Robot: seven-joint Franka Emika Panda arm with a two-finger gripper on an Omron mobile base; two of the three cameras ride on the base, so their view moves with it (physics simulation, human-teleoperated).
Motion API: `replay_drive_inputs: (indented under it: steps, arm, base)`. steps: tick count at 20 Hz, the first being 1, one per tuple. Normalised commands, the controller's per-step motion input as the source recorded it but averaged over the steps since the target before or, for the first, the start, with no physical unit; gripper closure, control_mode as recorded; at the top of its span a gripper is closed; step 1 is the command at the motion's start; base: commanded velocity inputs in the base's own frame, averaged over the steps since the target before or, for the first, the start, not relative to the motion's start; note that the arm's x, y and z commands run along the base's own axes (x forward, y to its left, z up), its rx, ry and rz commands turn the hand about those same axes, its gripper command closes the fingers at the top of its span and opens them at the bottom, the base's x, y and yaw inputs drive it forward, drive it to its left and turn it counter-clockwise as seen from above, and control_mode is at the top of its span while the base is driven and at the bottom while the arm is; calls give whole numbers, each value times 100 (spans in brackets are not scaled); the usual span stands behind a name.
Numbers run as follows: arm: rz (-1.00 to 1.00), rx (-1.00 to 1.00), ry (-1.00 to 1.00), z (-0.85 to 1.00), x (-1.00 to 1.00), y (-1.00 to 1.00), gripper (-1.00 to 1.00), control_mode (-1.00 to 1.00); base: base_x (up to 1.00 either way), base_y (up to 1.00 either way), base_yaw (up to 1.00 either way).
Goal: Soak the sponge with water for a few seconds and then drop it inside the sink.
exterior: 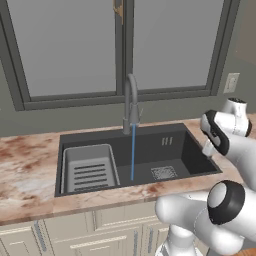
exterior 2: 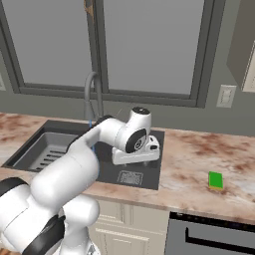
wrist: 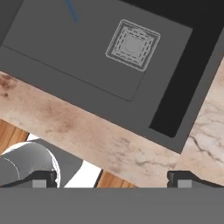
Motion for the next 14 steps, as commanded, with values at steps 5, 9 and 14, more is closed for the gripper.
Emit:
replay_drive_inputs:
  steps: [5,9,14]
  arm:
    - [-6,0,-6,-1,12,-33,-100,-100]
    - [-5,0,-4,-1,13,-34,-100,-100]
    - [-4,0,-2,-13,15,-30,-100,-100]
  base:
    - [0,0,0]
    - [0,0,0]
    - [0,0,0]
